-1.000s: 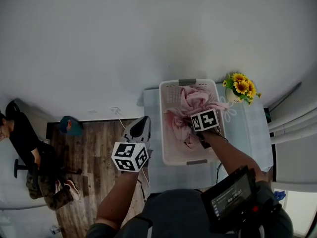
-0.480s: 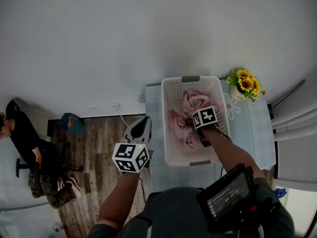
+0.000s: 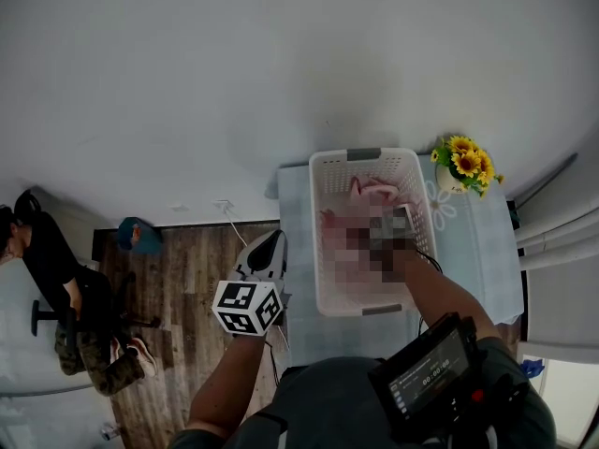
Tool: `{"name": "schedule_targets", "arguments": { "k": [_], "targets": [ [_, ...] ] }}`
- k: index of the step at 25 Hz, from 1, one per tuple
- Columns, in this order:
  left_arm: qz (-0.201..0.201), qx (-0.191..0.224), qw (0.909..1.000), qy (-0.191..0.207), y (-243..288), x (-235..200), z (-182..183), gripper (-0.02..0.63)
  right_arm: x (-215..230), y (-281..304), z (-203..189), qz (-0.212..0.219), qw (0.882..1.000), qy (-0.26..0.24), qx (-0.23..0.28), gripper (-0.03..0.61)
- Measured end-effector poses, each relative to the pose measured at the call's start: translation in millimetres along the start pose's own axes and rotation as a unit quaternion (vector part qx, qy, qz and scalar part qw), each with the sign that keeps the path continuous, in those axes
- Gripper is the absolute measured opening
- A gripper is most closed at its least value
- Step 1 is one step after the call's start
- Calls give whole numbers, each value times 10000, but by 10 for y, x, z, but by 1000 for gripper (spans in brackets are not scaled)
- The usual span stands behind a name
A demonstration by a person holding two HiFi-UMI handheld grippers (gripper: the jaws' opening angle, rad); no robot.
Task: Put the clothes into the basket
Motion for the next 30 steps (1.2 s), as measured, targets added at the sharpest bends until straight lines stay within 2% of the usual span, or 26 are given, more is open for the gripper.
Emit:
{"name": "schedule_targets", "arguments": {
  "k": [6,11,18,26,30],
  "targets": [
    [9,104,9999,68,-145,70,80,3,-62,-207,72,63,9998,133,123,432],
    [-26,257,9984,512,-249,298,252,3,-152,-690,203,134,9976,132,663,434],
    [-108,465,9961,744,-419,695,386,3,-303,-1465,231,310,9882,-112,1494,433],
    [-108,710,9929,944,-753,1203,413,3,-460,-2564,93,552,9566,-558,2808,433],
    [-299,884,9904,1022,-908,1539,454,3,-325,-3124,-116,328,9342,-437,3526,431]
  ]
}}
Point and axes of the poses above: the fingertips, and each gripper's own axes: y forward along the fingers, x to its right, z out of its top, the point moved 4 cm from there along -y, backward along the fingers, and after that the axes turned 8 degrees about -z, right-handed, at the moved point
